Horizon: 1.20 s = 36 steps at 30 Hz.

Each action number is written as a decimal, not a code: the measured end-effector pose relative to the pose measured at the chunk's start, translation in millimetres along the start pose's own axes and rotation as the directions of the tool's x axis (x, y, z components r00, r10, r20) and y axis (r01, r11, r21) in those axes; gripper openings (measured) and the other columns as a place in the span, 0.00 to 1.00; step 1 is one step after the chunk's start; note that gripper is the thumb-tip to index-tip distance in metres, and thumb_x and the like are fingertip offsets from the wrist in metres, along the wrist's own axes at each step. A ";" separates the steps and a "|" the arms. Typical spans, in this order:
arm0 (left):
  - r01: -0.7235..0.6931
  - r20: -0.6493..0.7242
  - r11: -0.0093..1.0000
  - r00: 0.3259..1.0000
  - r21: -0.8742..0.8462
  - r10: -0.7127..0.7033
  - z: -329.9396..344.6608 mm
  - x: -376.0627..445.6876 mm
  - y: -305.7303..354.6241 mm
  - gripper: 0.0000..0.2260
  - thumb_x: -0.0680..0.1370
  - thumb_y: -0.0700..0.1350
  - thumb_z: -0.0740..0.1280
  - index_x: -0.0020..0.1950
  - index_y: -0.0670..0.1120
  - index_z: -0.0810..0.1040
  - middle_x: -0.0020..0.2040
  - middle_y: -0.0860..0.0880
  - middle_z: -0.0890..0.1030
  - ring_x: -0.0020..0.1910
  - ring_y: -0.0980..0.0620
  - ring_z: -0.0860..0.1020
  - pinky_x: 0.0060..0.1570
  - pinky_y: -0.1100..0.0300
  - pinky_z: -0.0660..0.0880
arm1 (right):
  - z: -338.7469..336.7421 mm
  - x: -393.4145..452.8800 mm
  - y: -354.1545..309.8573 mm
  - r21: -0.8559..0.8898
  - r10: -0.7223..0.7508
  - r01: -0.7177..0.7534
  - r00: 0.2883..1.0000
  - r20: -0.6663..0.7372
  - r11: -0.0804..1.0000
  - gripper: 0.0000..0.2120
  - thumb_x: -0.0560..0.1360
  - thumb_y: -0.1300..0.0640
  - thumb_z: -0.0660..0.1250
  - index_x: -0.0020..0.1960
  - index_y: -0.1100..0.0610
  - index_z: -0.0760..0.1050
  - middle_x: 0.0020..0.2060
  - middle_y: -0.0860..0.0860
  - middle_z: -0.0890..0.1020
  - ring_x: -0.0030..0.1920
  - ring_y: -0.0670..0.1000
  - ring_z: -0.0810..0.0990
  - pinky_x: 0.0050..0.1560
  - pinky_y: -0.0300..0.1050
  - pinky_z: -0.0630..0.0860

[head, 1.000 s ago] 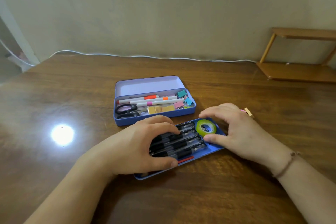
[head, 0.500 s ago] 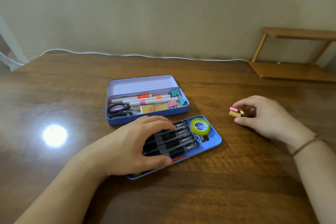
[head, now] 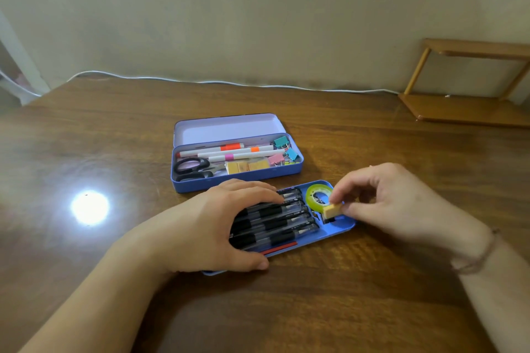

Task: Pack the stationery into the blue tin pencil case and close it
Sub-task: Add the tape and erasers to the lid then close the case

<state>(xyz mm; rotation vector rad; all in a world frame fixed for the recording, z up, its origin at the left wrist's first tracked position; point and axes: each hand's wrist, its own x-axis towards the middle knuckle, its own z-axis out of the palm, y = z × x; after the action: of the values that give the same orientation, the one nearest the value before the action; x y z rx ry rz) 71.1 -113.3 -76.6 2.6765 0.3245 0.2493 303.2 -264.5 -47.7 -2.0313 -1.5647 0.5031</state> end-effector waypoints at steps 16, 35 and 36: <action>-0.002 0.025 1.000 1.000 -0.014 0.002 -1.6 -0.9 1.1 0.34 0.66 0.63 0.74 0.70 0.64 0.66 0.70 0.70 0.62 0.70 0.71 0.60 0.67 0.74 0.61 | 5.8 -5.1 -6.7 -0.137 -0.065 0.073 0.996 0.067 0.988 0.04 0.68 0.52 0.75 0.38 0.44 0.82 0.36 0.42 0.82 0.39 0.46 0.79 0.42 0.44 0.77; -0.026 -0.020 0.999 0.999 0.023 0.027 2.2 4.4 -0.6 0.23 0.74 0.62 0.67 0.68 0.63 0.68 0.71 0.67 0.62 0.69 0.70 0.62 0.64 0.79 0.59 | -19.7 15.8 46.0 -0.125 0.362 -0.419 0.874 -0.325 0.900 0.10 0.67 0.51 0.77 0.41 0.47 0.76 0.42 0.45 0.80 0.42 0.44 0.75 0.32 0.36 0.66; -0.025 -0.022 0.999 0.999 0.021 0.025 2.2 4.5 -0.5 0.23 0.74 0.61 0.67 0.68 0.63 0.69 0.70 0.67 0.63 0.69 0.70 0.63 0.63 0.79 0.59 | -18.5 16.6 45.5 -0.130 0.340 -0.402 0.877 -0.340 0.906 0.10 0.67 0.52 0.77 0.40 0.47 0.75 0.41 0.46 0.80 0.41 0.44 0.75 0.32 0.36 0.65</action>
<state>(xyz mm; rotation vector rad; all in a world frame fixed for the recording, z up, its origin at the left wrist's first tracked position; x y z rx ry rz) 75.8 -112.6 -78.3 2.7010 0.3022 0.2851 353.4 -260.7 -60.2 -2.4438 -1.0719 0.1505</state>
